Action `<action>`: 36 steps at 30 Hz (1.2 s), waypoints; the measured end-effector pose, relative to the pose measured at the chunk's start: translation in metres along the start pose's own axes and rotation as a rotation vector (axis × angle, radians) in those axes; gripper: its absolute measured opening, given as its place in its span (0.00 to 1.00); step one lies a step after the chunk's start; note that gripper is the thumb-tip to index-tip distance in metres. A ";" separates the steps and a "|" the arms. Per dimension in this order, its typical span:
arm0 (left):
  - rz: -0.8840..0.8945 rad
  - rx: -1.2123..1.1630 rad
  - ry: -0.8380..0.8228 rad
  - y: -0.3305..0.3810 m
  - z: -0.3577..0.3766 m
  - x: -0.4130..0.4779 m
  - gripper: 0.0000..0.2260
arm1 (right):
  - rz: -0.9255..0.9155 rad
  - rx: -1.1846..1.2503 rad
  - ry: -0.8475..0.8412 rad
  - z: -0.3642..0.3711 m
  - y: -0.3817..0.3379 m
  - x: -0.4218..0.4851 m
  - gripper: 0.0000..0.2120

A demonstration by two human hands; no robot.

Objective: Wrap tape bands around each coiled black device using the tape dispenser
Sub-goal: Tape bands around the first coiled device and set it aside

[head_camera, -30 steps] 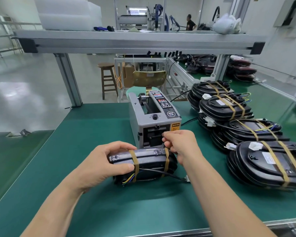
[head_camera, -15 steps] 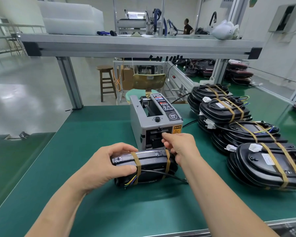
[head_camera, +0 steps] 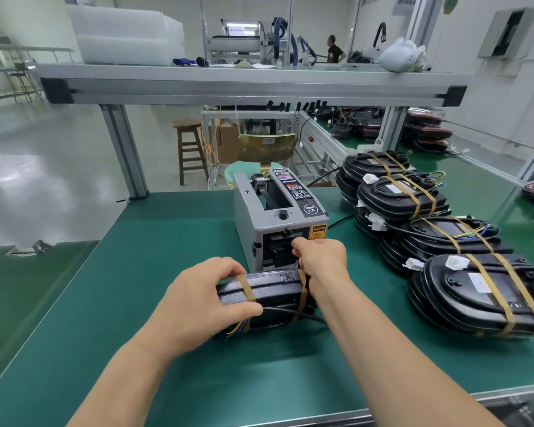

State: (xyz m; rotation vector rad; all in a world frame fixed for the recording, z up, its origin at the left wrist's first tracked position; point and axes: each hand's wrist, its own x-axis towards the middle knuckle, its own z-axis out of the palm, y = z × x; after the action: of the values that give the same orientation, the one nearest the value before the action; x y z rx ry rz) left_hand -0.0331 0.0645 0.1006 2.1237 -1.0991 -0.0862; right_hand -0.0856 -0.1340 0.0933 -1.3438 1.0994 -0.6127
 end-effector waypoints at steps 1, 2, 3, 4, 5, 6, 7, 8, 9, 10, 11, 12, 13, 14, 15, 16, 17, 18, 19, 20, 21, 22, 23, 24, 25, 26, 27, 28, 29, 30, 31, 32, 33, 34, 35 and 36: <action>0.039 0.114 0.025 0.002 0.000 0.001 0.19 | 0.004 0.024 -0.015 -0.001 0.000 0.000 0.09; 0.085 0.206 0.046 0.005 0.001 0.002 0.19 | 0.008 0.062 -0.032 -0.003 0.000 0.000 0.09; 0.126 0.270 0.056 0.008 0.002 0.003 0.19 | 0.010 0.110 -0.047 -0.006 0.001 -0.001 0.08; 0.158 0.311 0.058 0.011 0.002 0.004 0.17 | 0.005 0.159 -0.058 -0.009 0.001 -0.003 0.07; 0.184 0.339 0.057 0.014 0.003 0.004 0.16 | -0.006 0.203 -0.063 -0.013 0.003 -0.005 0.06; 0.202 0.356 0.056 0.016 0.003 0.005 0.16 | -0.024 0.242 -0.063 -0.018 0.004 -0.008 0.05; 0.214 0.362 0.052 0.017 0.004 0.007 0.16 | -0.047 0.275 -0.064 -0.023 0.006 -0.012 0.04; 0.219 0.358 0.045 0.017 0.005 0.008 0.16 | -0.070 0.302 -0.071 -0.027 0.008 -0.017 0.05; 0.224 0.347 0.042 0.017 0.006 0.010 0.16 | -0.095 0.322 -0.090 -0.030 0.011 -0.022 0.05; 0.232 0.339 0.043 0.017 0.007 0.011 0.15 | -0.119 0.337 -0.115 -0.031 0.013 -0.028 0.06; 0.244 0.336 0.048 0.017 0.008 0.011 0.14 | -0.139 0.351 -0.137 -0.032 0.015 -0.033 0.08; 0.253 0.342 0.055 0.017 0.010 0.012 0.14 | -0.157 0.362 -0.150 -0.031 0.017 -0.038 0.10; 0.259 0.355 0.067 0.017 0.011 0.012 0.13 | -0.176 0.372 -0.155 -0.030 0.019 -0.043 0.13; 0.260 0.369 0.081 0.017 0.012 0.012 0.13 | -0.194 0.381 -0.156 -0.027 0.021 -0.048 0.15; 0.263 0.382 0.097 0.017 0.013 0.011 0.13 | -0.207 0.389 -0.154 -0.025 0.023 -0.052 0.15; 0.266 0.389 0.112 0.017 0.014 0.012 0.13 | -0.216 0.396 -0.150 -0.022 0.024 -0.056 0.15; 0.268 0.389 0.123 0.017 0.015 0.012 0.13 | -0.224 0.404 -0.141 -0.020 0.026 -0.059 0.16; 0.270 0.381 0.131 0.017 0.015 0.012 0.14 | -0.229 0.411 -0.131 -0.019 0.027 -0.061 0.16; 0.273 0.372 0.134 0.017 0.015 0.012 0.14 | -0.232 0.418 -0.118 -0.017 0.029 -0.062 0.16; 0.278 0.366 0.137 0.017 0.015 0.012 0.14 | -0.233 0.427 -0.103 -0.016 0.030 -0.063 0.17; 0.283 0.366 0.138 0.017 0.016 0.012 0.14 | -0.232 0.439 -0.087 -0.015 0.031 -0.063 0.17; 0.287 0.369 0.140 0.017 0.016 0.012 0.14 | -0.229 0.451 -0.073 -0.014 0.033 -0.063 0.17; 0.290 0.372 0.140 0.017 0.017 0.012 0.14 | -0.228 0.459 -0.063 -0.014 0.034 -0.063 0.17; 0.293 0.374 0.140 0.017 0.017 0.012 0.14 | -0.231 0.460 -0.056 -0.013 0.035 -0.063 0.17; 0.295 0.372 0.138 0.016 0.017 0.012 0.14 | -0.238 0.452 -0.050 -0.013 0.036 -0.063 0.16; 0.294 0.367 0.132 0.016 0.017 0.012 0.14 | -0.245 0.442 -0.045 -0.012 0.036 -0.064 0.15; 0.292 0.360 0.125 0.015 0.017 0.012 0.13 | -0.252 0.436 -0.042 -0.012 0.037 -0.063 0.14; 0.289 0.354 0.121 0.015 0.017 0.012 0.13 | -0.255 0.434 -0.041 -0.012 0.038 -0.063 0.14; 0.285 0.349 0.120 0.015 0.017 0.012 0.14 | -0.255 0.432 -0.042 -0.012 0.039 -0.062 0.13; 0.281 0.345 0.118 0.015 0.017 0.012 0.14 | -0.254 0.430 -0.045 -0.011 0.039 -0.062 0.13; 0.277 0.344 0.116 0.015 0.017 0.011 0.14 | -0.253 0.426 -0.047 -0.011 0.039 -0.061 0.13; 0.273 0.343 0.114 0.015 0.017 0.011 0.14 | -0.255 0.422 -0.046 -0.011 0.039 -0.061 0.14; 0.267 0.342 0.112 0.015 0.017 0.011 0.14 | -0.259 0.418 -0.045 -0.011 0.039 -0.061 0.14; 0.260 0.340 0.107 0.015 0.017 0.011 0.14 | -0.261 0.414 -0.045 -0.011 0.038 -0.061 0.14; 0.256 0.340 0.105 0.015 0.017 0.011 0.14 | -0.261 0.413 -0.048 -0.012 0.038 -0.061 0.14; 0.255 0.341 0.108 0.015 0.017 0.011 0.14 | -0.258 0.414 -0.055 -0.012 0.038 -0.061 0.15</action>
State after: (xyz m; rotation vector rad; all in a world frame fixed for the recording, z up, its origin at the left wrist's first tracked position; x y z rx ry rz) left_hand -0.0428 0.0416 0.1003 2.2277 -1.3867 0.3546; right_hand -0.1295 -0.0794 0.0746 -1.1362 0.7080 -0.9313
